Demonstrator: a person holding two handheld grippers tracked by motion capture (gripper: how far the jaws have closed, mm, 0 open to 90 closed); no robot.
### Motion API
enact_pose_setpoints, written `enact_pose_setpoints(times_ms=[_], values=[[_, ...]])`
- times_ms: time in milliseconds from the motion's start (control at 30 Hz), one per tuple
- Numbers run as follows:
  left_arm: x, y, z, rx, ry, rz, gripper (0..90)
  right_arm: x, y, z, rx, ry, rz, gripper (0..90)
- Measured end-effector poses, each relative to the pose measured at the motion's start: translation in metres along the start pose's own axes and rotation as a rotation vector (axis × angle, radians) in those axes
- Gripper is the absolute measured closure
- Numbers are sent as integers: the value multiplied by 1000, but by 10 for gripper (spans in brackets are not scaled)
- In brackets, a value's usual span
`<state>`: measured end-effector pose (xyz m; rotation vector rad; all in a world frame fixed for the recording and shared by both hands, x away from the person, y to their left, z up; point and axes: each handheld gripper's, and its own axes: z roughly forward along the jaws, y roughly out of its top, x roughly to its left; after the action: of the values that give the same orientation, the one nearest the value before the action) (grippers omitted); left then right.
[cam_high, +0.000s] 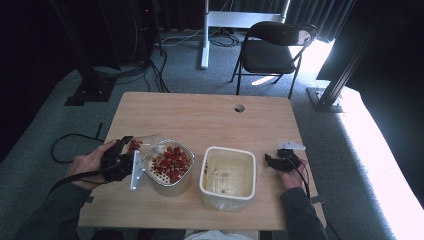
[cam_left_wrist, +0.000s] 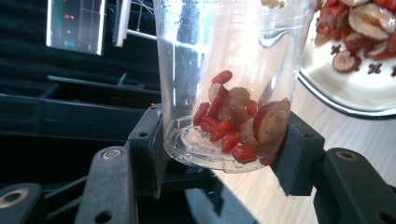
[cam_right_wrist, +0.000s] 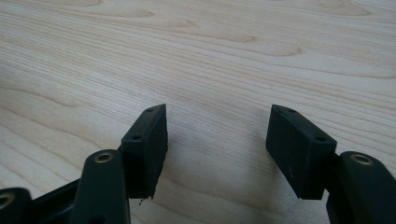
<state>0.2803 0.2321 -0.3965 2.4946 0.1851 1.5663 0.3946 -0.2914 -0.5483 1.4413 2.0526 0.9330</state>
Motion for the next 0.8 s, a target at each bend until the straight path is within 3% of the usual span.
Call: enact_pose_setpoints(times_ms=[167,267,300,567,700,800], values=[[2,0,2,-77,-54,-138,447,0,0,0,0,0,0,380],[3,2,3,-118,-79,-189,447,0,0,0,0,0,0,380],[3,2,3,-118,-79,-189,447,0,0,0,0,0,0,380],[10,3,4,-202,-144,-357,446,0,0,0,0,0,0,380],[13,6,5,-240,-174,-411,447,0,0,0,0,0,0,380],[14,9,7,-259,-187,-428,446,0,0,0,0,0,0,380]])
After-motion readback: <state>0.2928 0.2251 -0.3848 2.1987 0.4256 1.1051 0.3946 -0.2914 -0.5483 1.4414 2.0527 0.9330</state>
